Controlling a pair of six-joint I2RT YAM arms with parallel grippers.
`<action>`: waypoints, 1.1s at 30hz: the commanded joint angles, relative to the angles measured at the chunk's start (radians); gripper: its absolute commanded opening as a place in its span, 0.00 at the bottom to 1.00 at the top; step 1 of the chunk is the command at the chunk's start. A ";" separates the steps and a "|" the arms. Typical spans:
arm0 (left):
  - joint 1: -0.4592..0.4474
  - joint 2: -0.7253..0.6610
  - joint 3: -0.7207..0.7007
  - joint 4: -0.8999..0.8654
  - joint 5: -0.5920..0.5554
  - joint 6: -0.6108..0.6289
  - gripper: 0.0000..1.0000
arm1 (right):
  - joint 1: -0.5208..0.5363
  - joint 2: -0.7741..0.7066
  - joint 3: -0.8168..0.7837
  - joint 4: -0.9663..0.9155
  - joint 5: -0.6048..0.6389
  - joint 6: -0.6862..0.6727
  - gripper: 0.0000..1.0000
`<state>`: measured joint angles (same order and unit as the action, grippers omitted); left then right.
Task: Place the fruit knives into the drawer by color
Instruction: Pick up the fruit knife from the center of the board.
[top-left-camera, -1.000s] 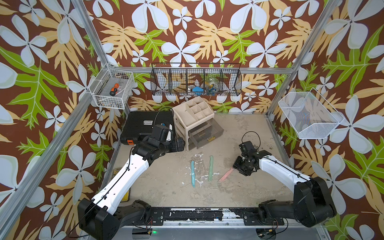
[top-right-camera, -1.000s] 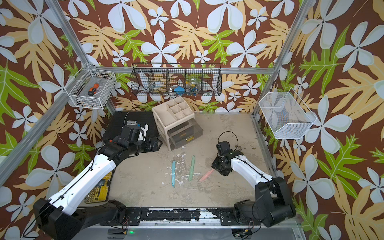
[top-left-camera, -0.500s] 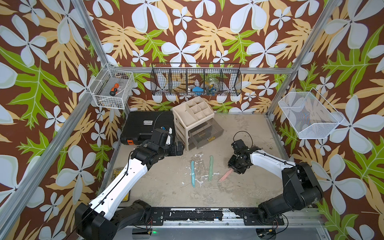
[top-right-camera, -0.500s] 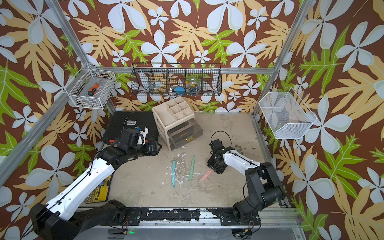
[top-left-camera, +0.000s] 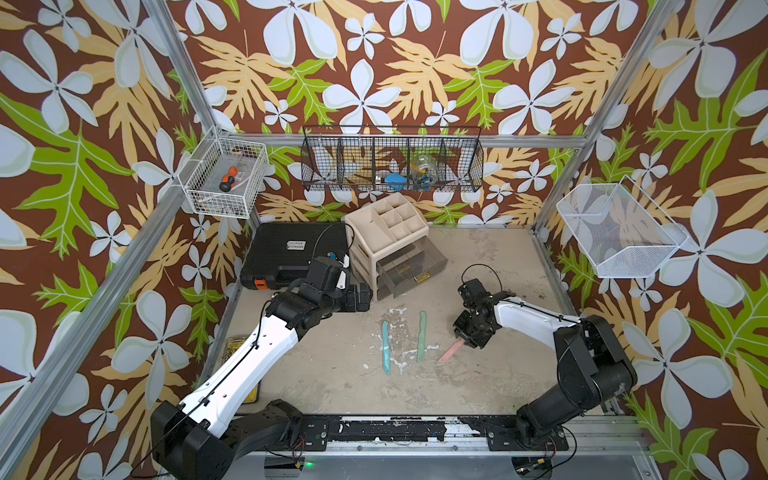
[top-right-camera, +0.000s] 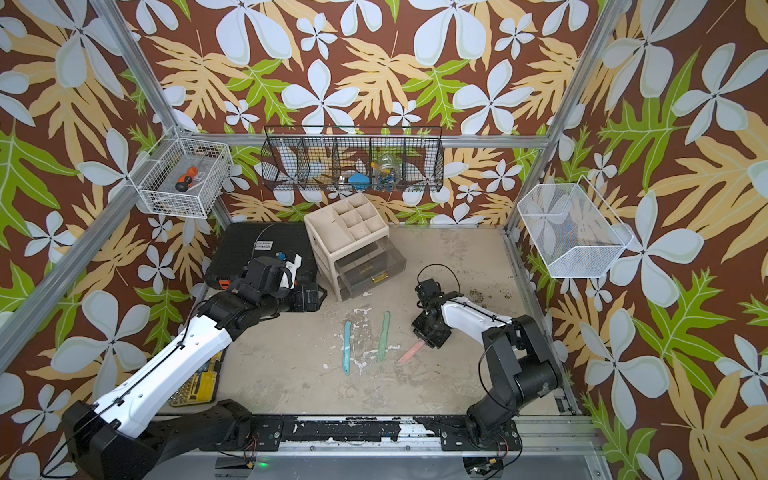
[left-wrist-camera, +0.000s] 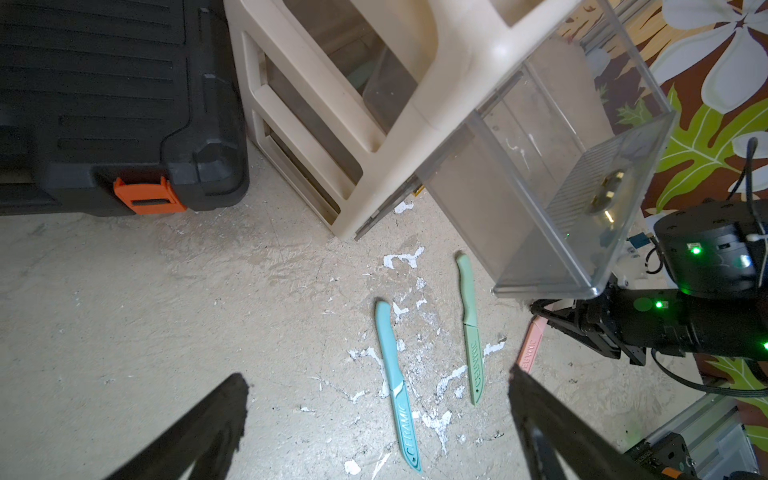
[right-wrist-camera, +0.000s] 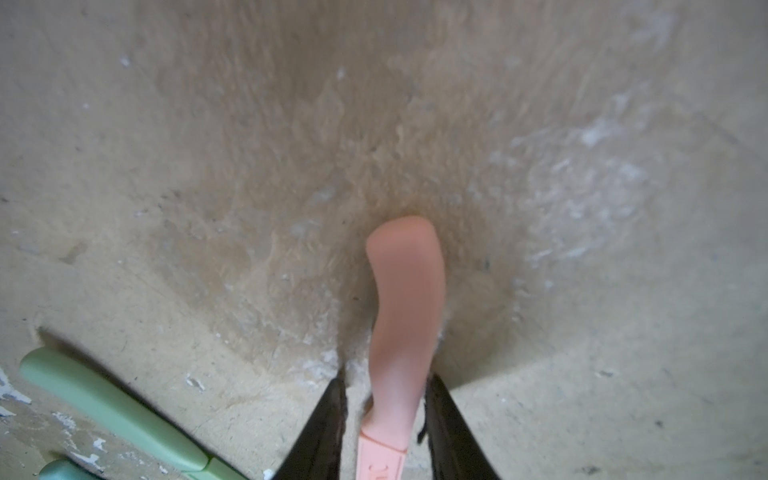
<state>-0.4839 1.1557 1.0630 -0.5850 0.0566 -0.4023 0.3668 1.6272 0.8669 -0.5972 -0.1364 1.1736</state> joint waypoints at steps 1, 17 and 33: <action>-0.004 0.002 0.003 0.014 -0.014 0.014 1.00 | 0.002 0.048 -0.023 0.031 -0.001 0.004 0.32; -0.005 0.016 0.038 0.004 -0.049 0.031 1.00 | -0.010 0.151 -0.023 0.063 -0.049 -0.027 0.16; -0.005 0.056 0.084 0.002 -0.056 0.034 1.00 | -0.010 0.088 0.002 0.036 -0.030 -0.136 0.00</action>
<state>-0.4881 1.2076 1.1362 -0.5858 0.0074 -0.3840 0.3531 1.6775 0.9009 -0.6350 -0.1757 1.0866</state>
